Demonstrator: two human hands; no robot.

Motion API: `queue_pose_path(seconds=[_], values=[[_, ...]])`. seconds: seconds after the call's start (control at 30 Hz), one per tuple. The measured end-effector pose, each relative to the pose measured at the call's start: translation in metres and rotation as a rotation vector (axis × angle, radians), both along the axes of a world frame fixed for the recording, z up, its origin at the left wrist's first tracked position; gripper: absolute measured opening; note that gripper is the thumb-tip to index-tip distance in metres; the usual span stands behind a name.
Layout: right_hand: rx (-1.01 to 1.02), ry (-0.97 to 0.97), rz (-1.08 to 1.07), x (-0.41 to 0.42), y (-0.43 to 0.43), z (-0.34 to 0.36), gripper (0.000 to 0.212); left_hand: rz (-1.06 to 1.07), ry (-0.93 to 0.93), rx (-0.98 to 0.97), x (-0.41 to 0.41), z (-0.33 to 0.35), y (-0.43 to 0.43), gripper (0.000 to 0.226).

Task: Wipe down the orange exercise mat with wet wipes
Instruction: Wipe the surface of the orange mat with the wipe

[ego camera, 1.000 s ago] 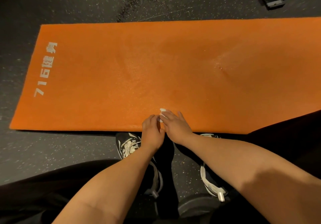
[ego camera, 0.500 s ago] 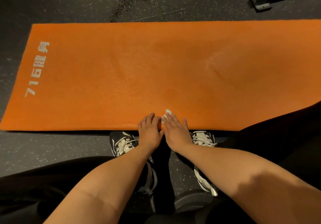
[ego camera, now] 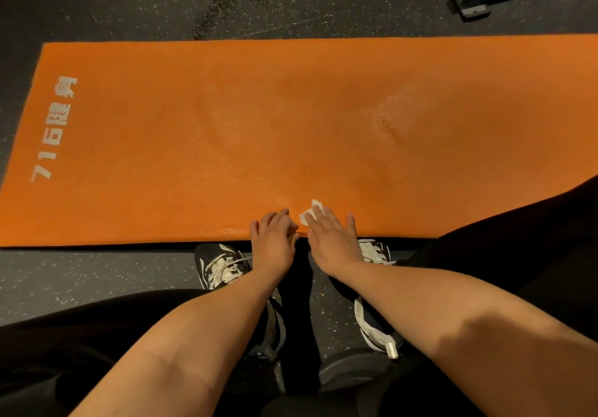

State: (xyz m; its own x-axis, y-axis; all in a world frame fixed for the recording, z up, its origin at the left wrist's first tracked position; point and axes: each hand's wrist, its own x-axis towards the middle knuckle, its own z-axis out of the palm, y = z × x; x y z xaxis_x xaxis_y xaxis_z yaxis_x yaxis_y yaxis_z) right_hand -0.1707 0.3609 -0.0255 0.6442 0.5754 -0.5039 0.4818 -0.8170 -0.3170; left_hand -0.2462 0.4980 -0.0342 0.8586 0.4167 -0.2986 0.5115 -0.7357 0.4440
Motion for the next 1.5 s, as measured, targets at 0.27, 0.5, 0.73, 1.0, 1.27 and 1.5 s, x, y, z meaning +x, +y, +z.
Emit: queue_pose_path(seconds=[0.27, 0.5, 0.73, 1.0, 1.27, 1.5], values=[[-0.04, 0.044, -0.184, 0.005, 0.002, 0.003, 0.054, 0.055, 0.049, -0.134, 0.006, 0.011, -0.001, 0.011], [0.087, 0.065, -0.115, -0.005, 0.01, 0.009, 0.05, 0.07, 0.095, -0.108, 0.01, 0.034, -0.004, 0.008], [0.006, -0.03, -0.227, 0.0, -0.018, 0.007, 0.05, 0.077, 0.094, -0.1, -0.004, 0.039, -0.019, 0.009], [0.088, 0.043, 0.07, -0.011, -0.002, 0.008, 0.051, 0.024, 0.054, -0.099, -0.003, 0.03, -0.01, 0.027], [-0.147, 0.08, -0.294, 0.035, 0.016, 0.0, 0.058, -0.117, 0.289, 0.03, 0.021, 0.02, 0.005, 0.055], [0.035, 0.108, 0.173, 0.035, 0.043, -0.013, 0.054, 0.065, 0.148, 0.017, 0.032, 0.006, 0.019, 0.038]])
